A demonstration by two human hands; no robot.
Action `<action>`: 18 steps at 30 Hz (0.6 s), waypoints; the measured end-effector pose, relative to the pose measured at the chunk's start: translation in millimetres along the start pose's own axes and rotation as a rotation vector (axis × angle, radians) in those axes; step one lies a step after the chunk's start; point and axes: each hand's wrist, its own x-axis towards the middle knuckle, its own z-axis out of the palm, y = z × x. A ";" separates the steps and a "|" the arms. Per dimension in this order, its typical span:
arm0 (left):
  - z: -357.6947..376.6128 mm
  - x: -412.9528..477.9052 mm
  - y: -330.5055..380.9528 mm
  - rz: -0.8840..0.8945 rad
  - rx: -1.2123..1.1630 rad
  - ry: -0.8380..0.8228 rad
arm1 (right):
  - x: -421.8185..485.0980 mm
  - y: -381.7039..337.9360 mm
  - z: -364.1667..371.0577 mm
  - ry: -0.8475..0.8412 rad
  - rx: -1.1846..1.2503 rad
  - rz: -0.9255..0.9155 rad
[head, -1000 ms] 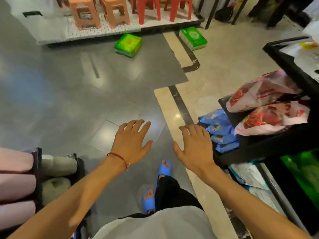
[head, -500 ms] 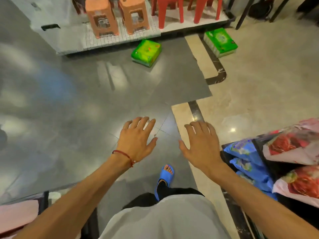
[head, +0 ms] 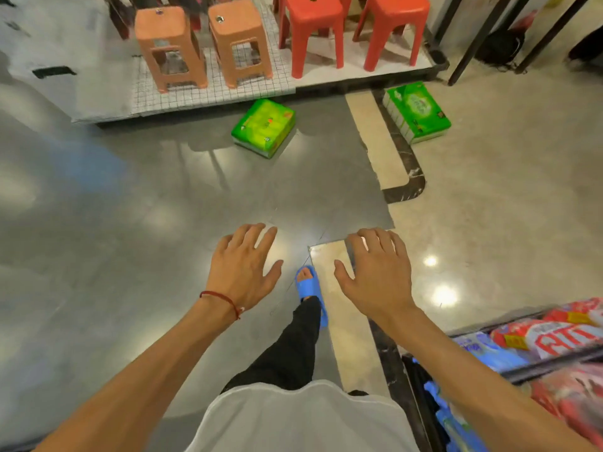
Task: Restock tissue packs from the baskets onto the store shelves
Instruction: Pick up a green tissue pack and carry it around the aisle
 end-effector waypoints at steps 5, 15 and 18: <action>-7.7 135.8 -14.9 -0.052 -0.025 0.008 | 123.6 41.5 9.2 -0.035 -0.002 0.004; -24.2 327.5 -35.0 -0.159 -0.014 -0.038 | 338.6 106.1 28.0 -0.075 -0.015 -0.122; -21.8 381.3 -44.5 -0.216 -0.002 -0.045 | 408.0 125.2 46.8 -0.062 -0.003 -0.204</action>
